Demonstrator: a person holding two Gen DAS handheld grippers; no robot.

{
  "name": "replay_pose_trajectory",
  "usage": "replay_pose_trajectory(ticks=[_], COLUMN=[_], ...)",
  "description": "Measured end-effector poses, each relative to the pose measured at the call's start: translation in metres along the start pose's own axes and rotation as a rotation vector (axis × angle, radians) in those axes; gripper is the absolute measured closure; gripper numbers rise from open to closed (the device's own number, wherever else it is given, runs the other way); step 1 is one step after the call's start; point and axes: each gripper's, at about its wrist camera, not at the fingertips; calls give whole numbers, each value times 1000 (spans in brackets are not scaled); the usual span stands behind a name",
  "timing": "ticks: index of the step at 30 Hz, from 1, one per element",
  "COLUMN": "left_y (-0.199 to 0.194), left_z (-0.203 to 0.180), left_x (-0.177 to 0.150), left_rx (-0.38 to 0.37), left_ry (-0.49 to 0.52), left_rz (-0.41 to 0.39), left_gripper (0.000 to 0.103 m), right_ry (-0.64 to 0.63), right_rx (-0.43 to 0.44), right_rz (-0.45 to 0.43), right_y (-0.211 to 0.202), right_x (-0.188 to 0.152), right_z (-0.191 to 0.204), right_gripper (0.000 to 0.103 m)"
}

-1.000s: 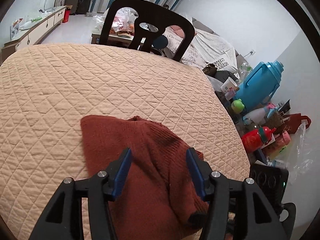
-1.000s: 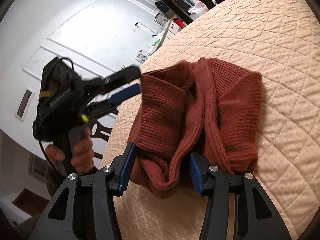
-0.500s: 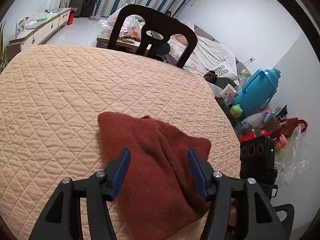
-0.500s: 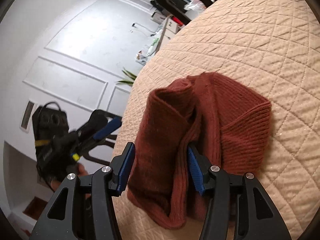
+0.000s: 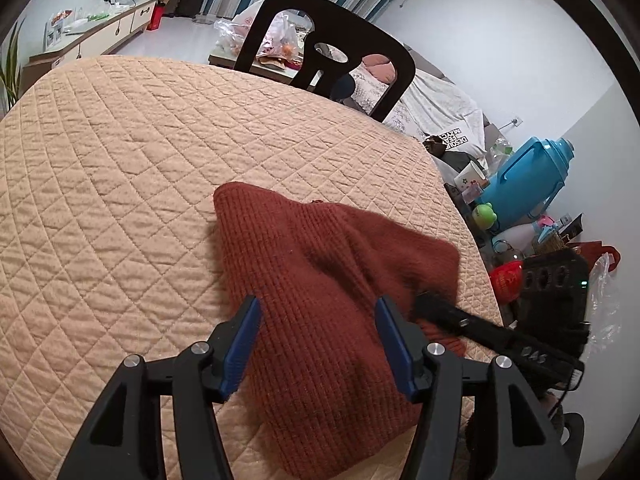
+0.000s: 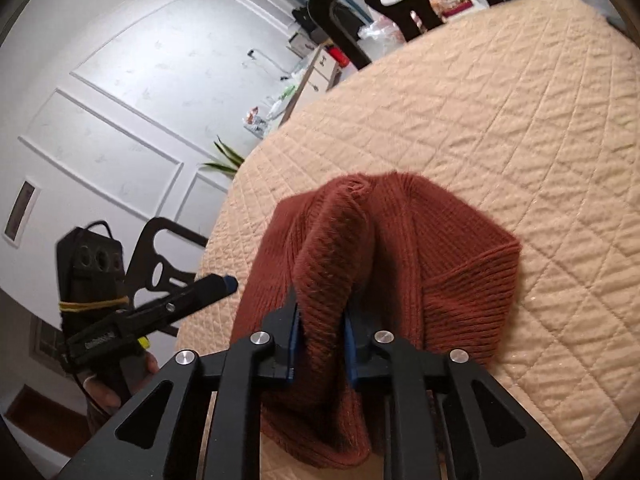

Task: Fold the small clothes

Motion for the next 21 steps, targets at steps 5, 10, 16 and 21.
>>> replay_pose_trajectory(ticks=[5, 10, 16, 21], left_y=[3, 11, 27, 31], left_z=[-3, -8, -14, -14], left_x=[-4, -8, -14, -18], left_rx=[-2, 2, 37, 52], left_ry=[7, 17, 33, 29], left_rz=[10, 27, 66, 75], left_gripper=[41, 41, 41, 41], right_ry=[-22, 4, -72, -113], right_rx=[15, -17, -191, -327], right_rz=[-33, -29, -63, -139], right_y=[-17, -17, -17, -27], right_x=[4, 7, 2, 2], right_z=[7, -8, -15, -15], right_gripper=[86, 86, 80, 65])
Point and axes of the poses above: each gripper's, at about its wrist camera, not at the fingertips, and y roughly the way its jaws point, z to its left, x to its top, and after that the axes turned 10 degrees about y, right-handed
